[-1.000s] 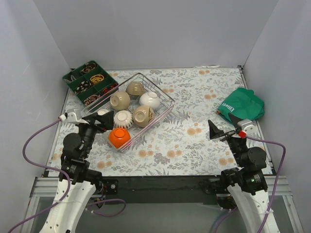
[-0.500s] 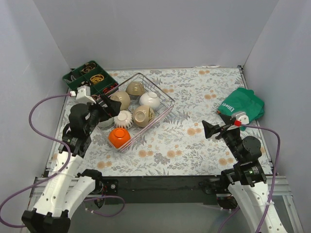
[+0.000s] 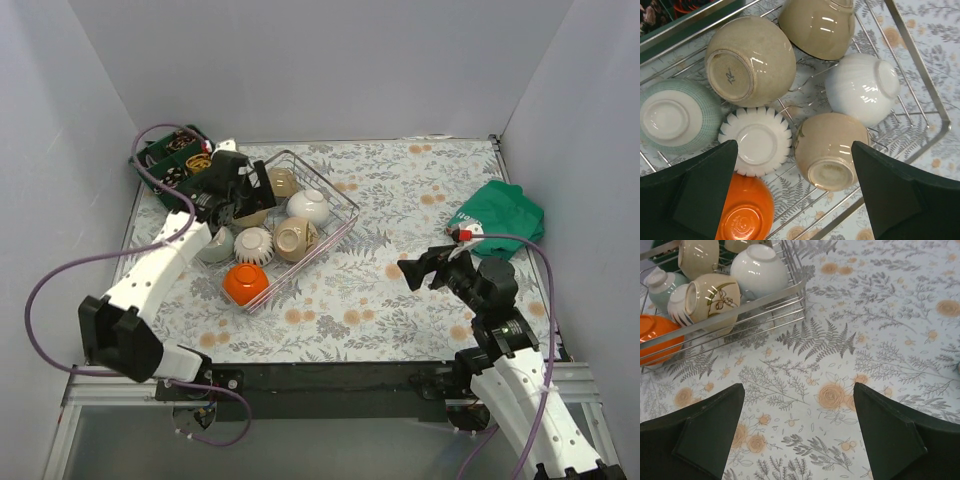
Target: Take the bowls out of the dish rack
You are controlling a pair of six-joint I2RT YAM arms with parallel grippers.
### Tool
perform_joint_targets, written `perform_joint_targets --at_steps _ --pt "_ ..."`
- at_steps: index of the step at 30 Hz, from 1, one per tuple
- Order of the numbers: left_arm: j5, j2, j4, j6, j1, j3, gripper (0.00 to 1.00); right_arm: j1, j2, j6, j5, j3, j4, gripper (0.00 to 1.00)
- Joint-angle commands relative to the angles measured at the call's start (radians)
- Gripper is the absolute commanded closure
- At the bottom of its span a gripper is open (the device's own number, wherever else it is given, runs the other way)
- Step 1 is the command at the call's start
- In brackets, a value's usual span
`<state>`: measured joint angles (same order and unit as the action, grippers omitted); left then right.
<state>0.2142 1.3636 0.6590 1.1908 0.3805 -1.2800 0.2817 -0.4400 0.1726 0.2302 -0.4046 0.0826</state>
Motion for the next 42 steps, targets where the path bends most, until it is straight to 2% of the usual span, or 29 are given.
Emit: perform_joint_targets --at_steps 1,3,7,13,19,28,42 --pt "0.299 0.136 0.14 -0.025 0.064 -0.189 0.02 -0.001 -0.072 0.076 0.063 -0.065 0.042 0.01" --pt "0.423 0.218 0.168 -0.019 0.09 -0.231 0.02 -0.003 -0.121 0.059 0.122 -0.071 0.06 0.01" --pt "0.537 0.321 0.171 -0.002 0.112 -0.306 0.02 0.008 -0.151 0.056 0.161 -0.065 0.062 0.01" --pt "0.658 0.485 0.241 0.041 0.112 -0.419 0.02 0.054 -0.121 0.042 0.136 -0.051 0.055 0.01" --pt "0.691 0.607 0.281 0.064 0.118 -0.516 0.02 0.091 -0.101 0.031 0.09 -0.036 0.055 0.01" --pt "0.769 0.71 0.376 0.102 0.138 -0.608 0.02 0.132 -0.086 0.021 0.04 -0.025 0.052 0.01" --pt "0.826 0.792 0.456 0.147 0.156 -0.65 0.02 0.166 -0.068 0.022 0.018 -0.005 0.032 0.02"
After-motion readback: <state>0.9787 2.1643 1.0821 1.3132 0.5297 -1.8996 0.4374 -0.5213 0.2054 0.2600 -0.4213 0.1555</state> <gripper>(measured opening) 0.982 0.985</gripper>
